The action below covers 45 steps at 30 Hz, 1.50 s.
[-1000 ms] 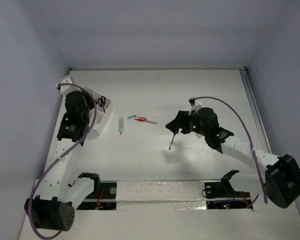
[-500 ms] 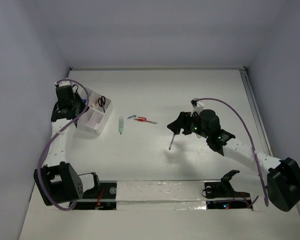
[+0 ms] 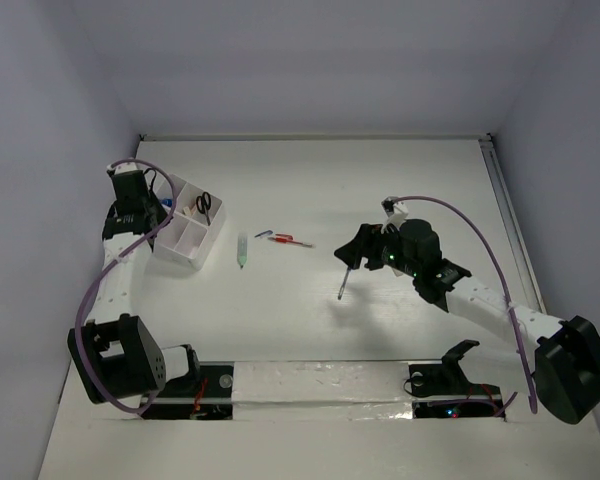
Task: Sort the stationery into containers
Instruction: Place the stationery in the storage box, then pick up the pen from the center of the board.
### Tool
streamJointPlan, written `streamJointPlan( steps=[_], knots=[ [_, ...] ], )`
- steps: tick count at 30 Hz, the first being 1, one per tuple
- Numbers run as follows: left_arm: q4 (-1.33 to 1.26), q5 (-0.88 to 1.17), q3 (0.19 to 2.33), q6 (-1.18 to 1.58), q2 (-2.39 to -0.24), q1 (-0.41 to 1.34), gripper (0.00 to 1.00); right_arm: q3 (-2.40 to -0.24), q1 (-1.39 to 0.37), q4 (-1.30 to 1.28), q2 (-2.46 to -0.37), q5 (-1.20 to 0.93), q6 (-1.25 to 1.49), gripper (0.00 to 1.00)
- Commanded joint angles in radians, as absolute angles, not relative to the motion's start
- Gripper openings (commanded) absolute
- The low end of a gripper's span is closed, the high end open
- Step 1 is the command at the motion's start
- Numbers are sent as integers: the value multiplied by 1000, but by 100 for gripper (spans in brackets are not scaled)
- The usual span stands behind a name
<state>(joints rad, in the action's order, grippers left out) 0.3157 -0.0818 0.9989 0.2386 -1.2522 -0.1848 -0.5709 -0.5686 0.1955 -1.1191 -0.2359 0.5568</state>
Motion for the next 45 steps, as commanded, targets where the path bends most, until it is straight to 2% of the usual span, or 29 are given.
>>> streamJointPlan(
  steps=[1,7,10,15,23,26,33,39,41,45],
  knots=[
    [318,-147,1035,222,-1262,-187,0,-557,-563,259,-1101,-245,551,77],
    [318,-201,1039,219,-1278,-187,0,-558,-563,261,-1098,-253,551,77],
    [310,-219,1028,222,-1282,-187,8,-557,-563,259,-1095,-252,549,77],
    [302,-244,1022,224,-1290,-187,14,-557,-563,261,-1092,-253,549,77],
    [295,-238,1029,225,-1281,-187,39,-557,-563,261,-1094,-252,548,77],
    [295,-230,1032,229,-1275,-187,41,-557,-563,258,-1094,-252,546,77],
    [272,-60,1042,252,-1154,-147,44,-560,-563,253,-1101,-238,532,75],
    [223,119,1013,290,-997,21,56,-574,-563,233,-1124,-222,502,65],
    [187,167,967,299,-941,66,62,-581,-563,221,-1134,-212,491,60],
    [134,273,853,295,-841,130,71,-607,-563,189,-1160,-206,468,55]
  ],
)
